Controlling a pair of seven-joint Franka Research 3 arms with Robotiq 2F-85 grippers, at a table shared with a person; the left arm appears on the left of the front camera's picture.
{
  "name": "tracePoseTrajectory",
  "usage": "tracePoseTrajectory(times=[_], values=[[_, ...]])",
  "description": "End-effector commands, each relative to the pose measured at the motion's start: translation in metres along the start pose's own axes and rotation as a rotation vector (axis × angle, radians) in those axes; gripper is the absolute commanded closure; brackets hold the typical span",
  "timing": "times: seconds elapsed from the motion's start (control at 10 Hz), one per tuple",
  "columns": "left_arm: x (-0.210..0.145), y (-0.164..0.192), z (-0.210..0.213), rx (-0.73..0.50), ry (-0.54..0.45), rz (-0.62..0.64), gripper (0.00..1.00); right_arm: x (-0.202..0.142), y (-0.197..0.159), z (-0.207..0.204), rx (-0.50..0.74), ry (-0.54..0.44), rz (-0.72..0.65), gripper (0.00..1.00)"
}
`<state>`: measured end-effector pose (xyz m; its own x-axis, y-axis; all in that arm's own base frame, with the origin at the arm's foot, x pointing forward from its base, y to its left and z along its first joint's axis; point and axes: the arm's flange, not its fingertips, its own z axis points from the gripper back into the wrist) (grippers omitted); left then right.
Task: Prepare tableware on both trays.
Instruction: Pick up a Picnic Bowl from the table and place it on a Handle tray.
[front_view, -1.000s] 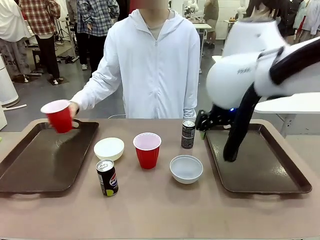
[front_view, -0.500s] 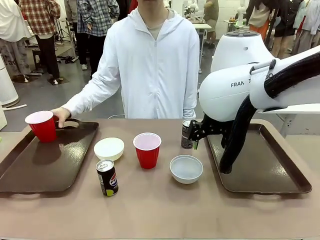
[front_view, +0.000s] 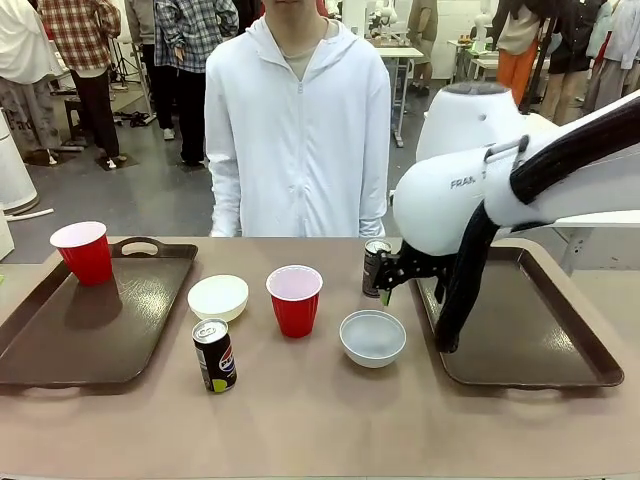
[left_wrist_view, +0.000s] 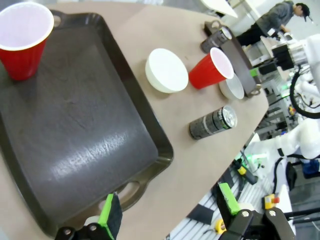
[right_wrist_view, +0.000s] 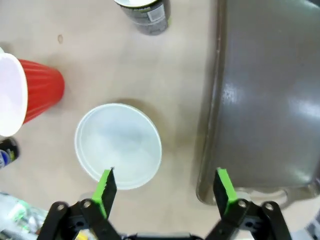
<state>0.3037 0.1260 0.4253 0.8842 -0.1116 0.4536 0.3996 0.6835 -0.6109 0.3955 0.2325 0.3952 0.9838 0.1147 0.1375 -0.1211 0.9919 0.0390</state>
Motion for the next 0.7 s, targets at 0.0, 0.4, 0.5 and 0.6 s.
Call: tracePoseTrajectory(times=[0.0,0.4,0.5,0.6], values=[[0.0,0.0,0.001,-0.008,-0.005,0.002,0.0,0.02,0.003,-0.033,0.033,-0.001,0.028,0.0],[0.0,0.0,0.001,-0.008,-0.005,0.002,0.0,0.027,0.001,-0.051,0.04,0.073,0.021,0.6],[0.0,0.0,0.001,-0.008,-0.005,0.002,0.0,0.028,0.001,-0.052,0.045,0.088,0.017,0.64],[0.0,0.0,0.001,-0.008,-0.005,0.002,0.0,0.028,0.0,-0.052,0.044,0.094,0.009,1.0]])
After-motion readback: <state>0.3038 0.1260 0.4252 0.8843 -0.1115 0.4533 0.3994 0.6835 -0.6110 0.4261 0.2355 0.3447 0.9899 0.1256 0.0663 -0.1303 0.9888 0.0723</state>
